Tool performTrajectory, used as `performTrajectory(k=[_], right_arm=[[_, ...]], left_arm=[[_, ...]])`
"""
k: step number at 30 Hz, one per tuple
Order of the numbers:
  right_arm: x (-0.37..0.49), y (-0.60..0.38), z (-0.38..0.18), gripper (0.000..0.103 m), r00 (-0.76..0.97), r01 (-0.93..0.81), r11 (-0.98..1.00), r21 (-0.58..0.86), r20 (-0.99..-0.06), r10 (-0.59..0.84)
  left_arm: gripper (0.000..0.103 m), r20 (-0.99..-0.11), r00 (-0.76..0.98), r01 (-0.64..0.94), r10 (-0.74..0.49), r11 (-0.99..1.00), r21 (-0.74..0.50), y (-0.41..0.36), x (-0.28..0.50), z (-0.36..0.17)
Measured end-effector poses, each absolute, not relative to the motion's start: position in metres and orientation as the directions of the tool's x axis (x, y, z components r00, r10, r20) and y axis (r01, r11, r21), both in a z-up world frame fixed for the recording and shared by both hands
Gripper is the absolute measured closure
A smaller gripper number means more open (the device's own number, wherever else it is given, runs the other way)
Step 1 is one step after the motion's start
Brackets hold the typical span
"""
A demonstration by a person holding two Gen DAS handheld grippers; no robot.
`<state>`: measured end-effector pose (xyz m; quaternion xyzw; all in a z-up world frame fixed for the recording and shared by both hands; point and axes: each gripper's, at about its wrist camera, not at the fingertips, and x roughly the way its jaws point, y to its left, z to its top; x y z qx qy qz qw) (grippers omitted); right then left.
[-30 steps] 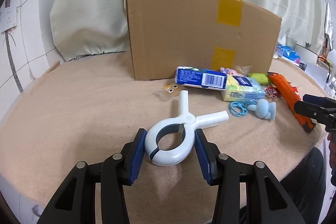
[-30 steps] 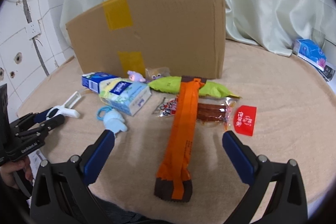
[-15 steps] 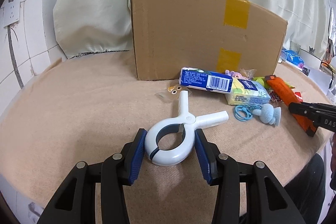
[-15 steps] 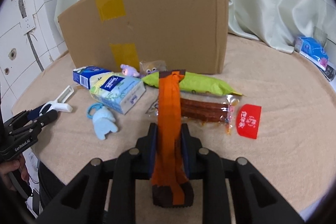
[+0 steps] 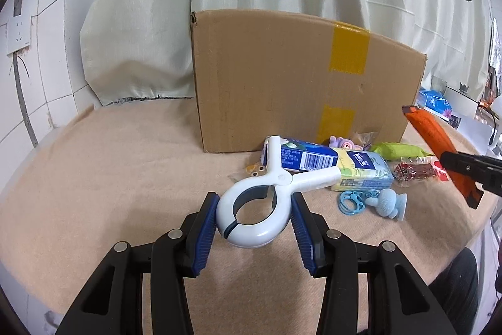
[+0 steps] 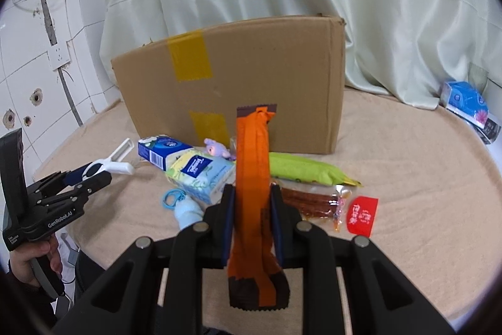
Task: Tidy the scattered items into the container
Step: 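Lift the white clip and orange packet over the cardboard box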
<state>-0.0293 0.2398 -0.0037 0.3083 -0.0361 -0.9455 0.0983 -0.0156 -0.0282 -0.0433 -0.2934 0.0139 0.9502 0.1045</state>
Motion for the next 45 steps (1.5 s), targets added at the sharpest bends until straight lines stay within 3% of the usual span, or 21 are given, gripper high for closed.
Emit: performTrajectory(k=[12, 23, 28, 32, 35, 37, 39, 45], right_arm=[[-0.028, 0.242, -0.002, 0.078, -0.787, 0.173, -0.975, 0.139, -0.576, -0.222], [-0.031, 0.240, 0.080, 0.078, -0.871, 0.195, -0.978, 0.076, -0.445, -0.208], [-0.042, 0.237, 0.092, 0.078, -0.871, 0.210, -0.976, 0.057, -0.443, -0.213], [-0.045, 0.233, 0.075, 0.078, -0.852, 0.227, -0.972, 0.067, -0.470, -0.232], [-0.045, 0.230, 0.058, 0.078, -0.835, 0.239, -0.967, 0.085, -0.490, -0.249], [-0.044, 0.226, 0.049, 0.078, -0.825, 0.244, -0.965, 0.093, -0.503, -0.257], [-0.044, 0.226, 0.043, 0.078, -0.819, 0.249, -0.963, 0.102, -0.509, -0.265], [-0.043, 0.229, 0.034, 0.078, -0.811, 0.238, -0.964, 0.116, -0.522, -0.263]], left_arm=[[0.056, -0.555, -0.810, -0.209, 0.191, -0.977, -0.031, -0.026, -0.019, -0.034], [0.058, -0.389, -0.897, -0.242, 0.212, -0.970, 0.031, -0.003, -0.030, 0.067], [0.057, -0.447, -0.873, -0.236, 0.196, -0.971, 0.036, -0.007, -0.042, 0.058], [0.055, -0.527, -0.834, -0.213, 0.163, -0.976, 0.035, -0.012, -0.038, 0.020], [0.047, -0.568, -0.812, -0.177, 0.131, -0.984, 0.027, -0.014, -0.033, -0.008], [0.031, -0.592, -0.796, -0.163, 0.122, -0.987, 0.015, -0.014, -0.032, -0.021], [0.023, -0.606, -0.789, -0.137, 0.100, -0.990, 0.016, -0.017, -0.032, -0.030], [0.023, -0.653, -0.752, -0.128, 0.091, -0.992, 0.009, -0.018, -0.040, -0.054]])
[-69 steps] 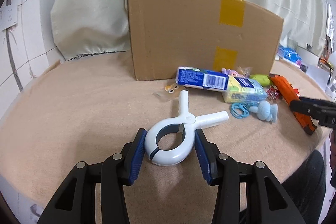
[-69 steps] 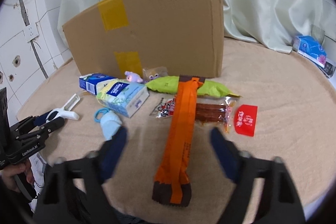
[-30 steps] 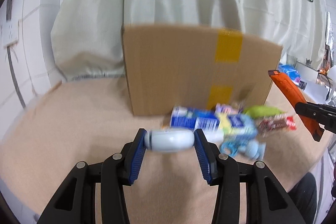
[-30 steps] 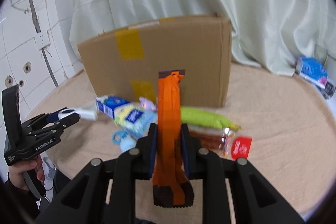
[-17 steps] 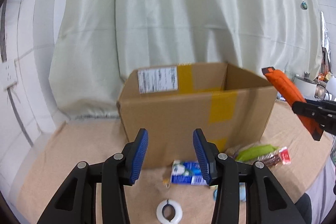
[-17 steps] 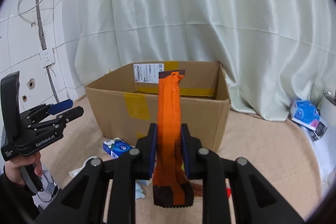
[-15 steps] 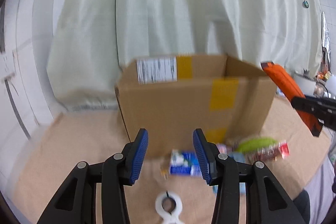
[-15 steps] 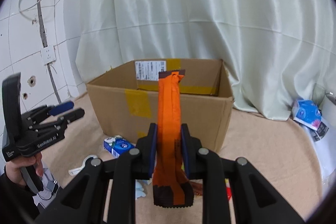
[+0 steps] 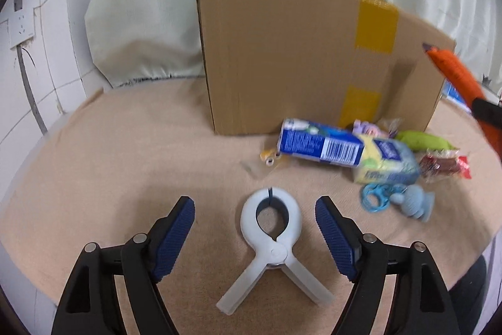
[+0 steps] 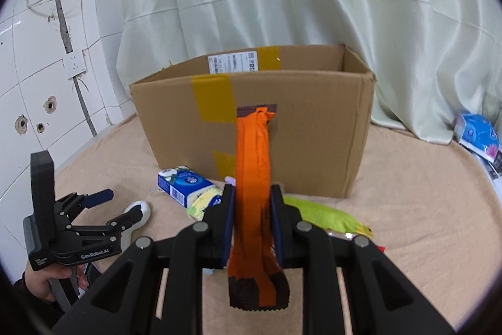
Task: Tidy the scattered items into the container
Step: 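Lift the white clip and orange packet over the cardboard box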
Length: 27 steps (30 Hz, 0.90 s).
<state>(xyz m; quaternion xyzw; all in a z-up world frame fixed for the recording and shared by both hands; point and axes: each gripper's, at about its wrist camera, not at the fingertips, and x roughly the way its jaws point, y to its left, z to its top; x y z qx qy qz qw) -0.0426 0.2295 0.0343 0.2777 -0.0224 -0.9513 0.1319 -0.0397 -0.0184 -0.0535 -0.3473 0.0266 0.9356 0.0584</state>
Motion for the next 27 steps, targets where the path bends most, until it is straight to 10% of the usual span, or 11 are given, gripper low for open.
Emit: performTrajectory(k=[11, 15, 27], right_arm=[[-0.041, 0.239, 0.029, 0.078, -0.811, 0.219, -0.967, 0.128, -0.527, -0.254], [-0.042, 0.237, 0.024, 0.078, -0.805, 0.223, -0.966, 0.132, -0.534, -0.259], [-0.035, 0.235, 0.034, 0.078, -0.818, 0.231, -0.965, 0.122, -0.513, -0.261]], left_arm=[[0.024, -0.662, -0.743, -0.135, 0.097, -0.991, 0.007, -0.018, -0.046, -0.073], [0.059, -0.637, -0.764, -0.136, 0.101, -0.991, 0.006, -0.022, -0.043, -0.071], [0.060, -0.579, -0.805, -0.159, 0.127, -0.987, 0.005, -0.024, -0.028, -0.032]])
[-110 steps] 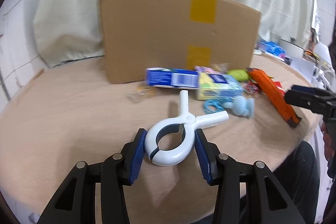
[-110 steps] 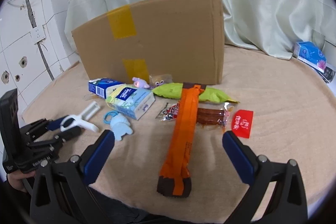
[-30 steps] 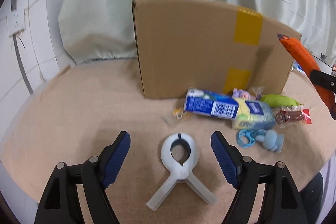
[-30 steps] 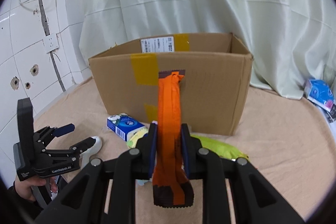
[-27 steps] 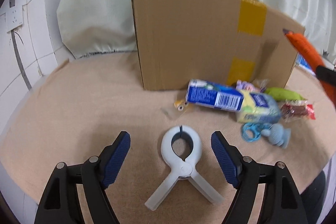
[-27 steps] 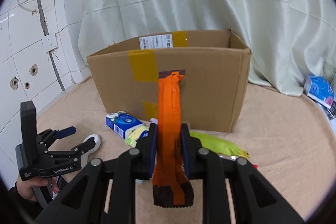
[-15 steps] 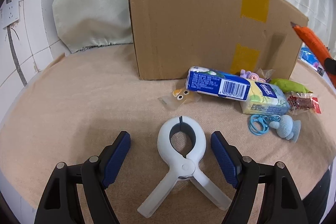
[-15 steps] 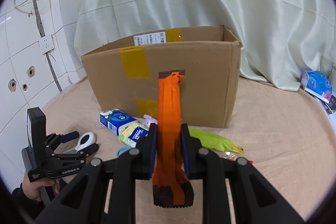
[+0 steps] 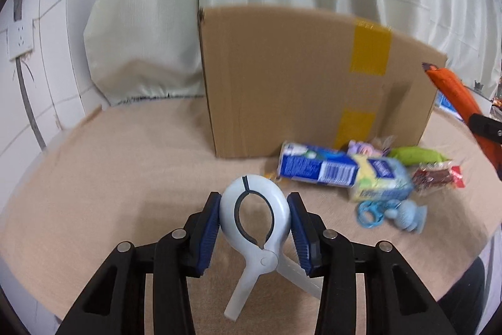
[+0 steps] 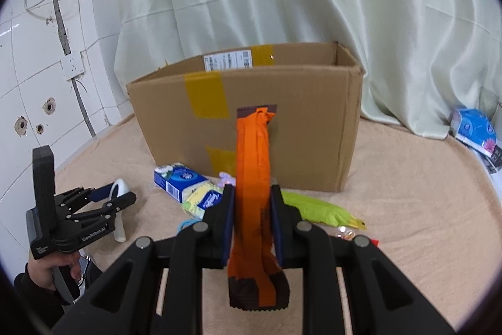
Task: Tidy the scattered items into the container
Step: 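Lift the white clip and orange packet over the cardboard box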
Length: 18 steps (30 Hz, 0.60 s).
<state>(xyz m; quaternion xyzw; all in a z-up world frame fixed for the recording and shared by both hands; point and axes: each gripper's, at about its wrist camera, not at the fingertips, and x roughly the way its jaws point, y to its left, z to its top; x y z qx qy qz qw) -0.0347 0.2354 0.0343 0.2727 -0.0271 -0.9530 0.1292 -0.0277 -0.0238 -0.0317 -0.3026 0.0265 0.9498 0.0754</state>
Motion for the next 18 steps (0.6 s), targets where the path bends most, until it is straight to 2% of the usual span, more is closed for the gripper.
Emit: performTrajectory(k=[10, 18], right_arm=[[-0.029, 0.228, 0.037, 0.078, -0.817, 0.245, -0.963, 0.112, -0.510, -0.267], [-0.025, 0.228, 0.083, 0.078, -0.864, 0.242, -0.967, 0.081, -0.437, -0.252]], left_arm=[[0.060, -0.561, -0.814, -0.177, 0.150, -0.984, -0.008, -0.021, -0.025, -0.018], [0.060, -0.455, -0.874, -0.205, 0.170, -0.978, 0.028, -0.010, -0.028, 0.053]])
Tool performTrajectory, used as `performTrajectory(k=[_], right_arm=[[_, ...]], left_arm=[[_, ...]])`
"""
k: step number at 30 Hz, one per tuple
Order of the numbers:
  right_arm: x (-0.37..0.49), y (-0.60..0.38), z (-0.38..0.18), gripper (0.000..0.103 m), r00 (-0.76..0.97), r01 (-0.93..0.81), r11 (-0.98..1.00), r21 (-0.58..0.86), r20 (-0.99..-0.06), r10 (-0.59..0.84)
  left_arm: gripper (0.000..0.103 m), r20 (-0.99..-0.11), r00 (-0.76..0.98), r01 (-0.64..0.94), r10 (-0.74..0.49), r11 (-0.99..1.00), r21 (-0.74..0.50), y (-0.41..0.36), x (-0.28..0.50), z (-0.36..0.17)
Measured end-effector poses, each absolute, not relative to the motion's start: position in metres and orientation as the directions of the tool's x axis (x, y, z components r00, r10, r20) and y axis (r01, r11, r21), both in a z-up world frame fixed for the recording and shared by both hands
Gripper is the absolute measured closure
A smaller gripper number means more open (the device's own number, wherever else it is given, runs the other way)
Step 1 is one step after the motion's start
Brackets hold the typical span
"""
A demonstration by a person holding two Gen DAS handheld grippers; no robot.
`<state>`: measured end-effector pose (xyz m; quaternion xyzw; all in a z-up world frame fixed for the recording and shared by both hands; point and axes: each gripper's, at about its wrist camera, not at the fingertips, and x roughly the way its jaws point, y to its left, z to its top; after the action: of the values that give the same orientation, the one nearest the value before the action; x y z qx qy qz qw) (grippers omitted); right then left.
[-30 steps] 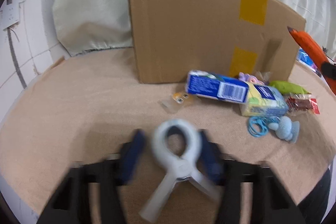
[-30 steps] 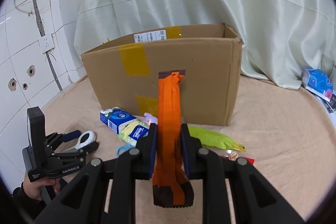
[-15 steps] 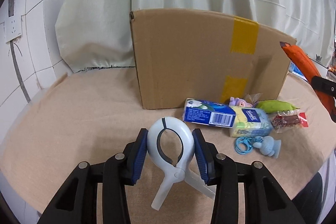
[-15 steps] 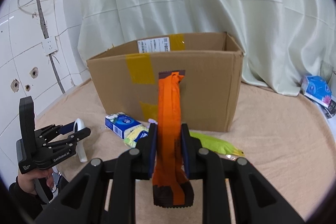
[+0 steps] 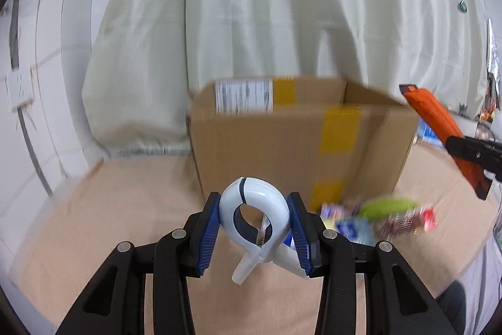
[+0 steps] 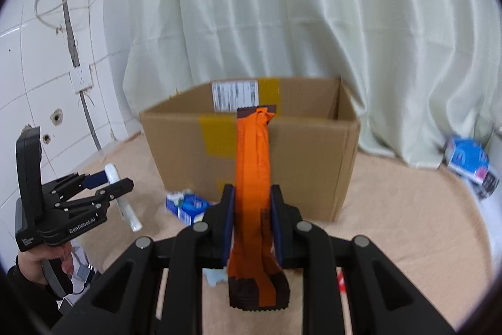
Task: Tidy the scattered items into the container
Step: 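Lift the white clip and orange packet over the cardboard box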
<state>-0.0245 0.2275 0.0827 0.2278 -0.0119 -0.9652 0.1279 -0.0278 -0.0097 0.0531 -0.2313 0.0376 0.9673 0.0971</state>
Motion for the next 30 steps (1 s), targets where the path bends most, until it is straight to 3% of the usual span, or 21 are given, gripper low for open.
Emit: performTrajectory(k=[9, 15, 21, 30], right_arm=[[-0.047, 0.231, 0.150, 0.078, -0.907, 0.230, -0.972, 0.041, -0.355, -0.229], [-0.079, 0.227, 0.179, 0.078, -0.913, 0.234, -0.972, 0.027, -0.337, -0.229], [-0.123, 0.225, 0.186, 0.078, -0.900, 0.246, -0.969, 0.037, -0.362, -0.243], [-0.190, 0.219, 0.150, 0.078, -0.847, 0.249, -0.967, 0.055, -0.471, -0.245]], left_arm=[[0.060, -0.334, -0.922, -0.229, 0.196, -0.971, 0.063, 0.000, -0.060, 0.150], [0.060, -0.304, -0.930, -0.241, 0.208, -0.967, 0.075, 0.010, -0.100, 0.193], [0.060, -0.363, -0.906, -0.259, 0.217, -0.963, 0.072, 0.024, -0.151, 0.192], [0.059, -0.500, -0.837, -0.285, 0.225, -0.957, 0.047, 0.035, -0.215, 0.142]])
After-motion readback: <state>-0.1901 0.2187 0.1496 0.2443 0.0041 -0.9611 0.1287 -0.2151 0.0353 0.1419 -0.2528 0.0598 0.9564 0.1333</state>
